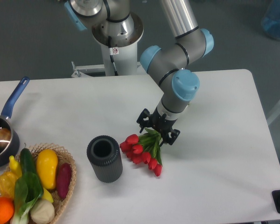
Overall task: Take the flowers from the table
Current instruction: 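Lower the gripper onto the tulip stems and close it, then lift the grasped tulip bundle up off the table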
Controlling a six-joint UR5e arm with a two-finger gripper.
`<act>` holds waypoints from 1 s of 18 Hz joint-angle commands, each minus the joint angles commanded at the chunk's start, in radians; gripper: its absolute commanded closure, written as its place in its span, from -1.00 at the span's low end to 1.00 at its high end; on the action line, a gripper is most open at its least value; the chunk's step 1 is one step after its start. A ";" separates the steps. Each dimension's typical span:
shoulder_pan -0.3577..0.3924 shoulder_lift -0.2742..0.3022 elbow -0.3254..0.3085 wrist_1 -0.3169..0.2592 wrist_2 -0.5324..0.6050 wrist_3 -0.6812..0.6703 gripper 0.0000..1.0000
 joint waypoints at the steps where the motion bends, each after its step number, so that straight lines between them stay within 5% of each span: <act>1: 0.000 0.003 0.003 0.000 0.000 -0.006 0.27; 4: 0.002 0.009 0.018 -0.002 -0.009 -0.081 0.49; 7: 0.002 0.008 0.061 0.000 -0.006 -0.147 1.00; 18: 0.032 0.025 0.192 -0.021 0.001 -0.114 1.00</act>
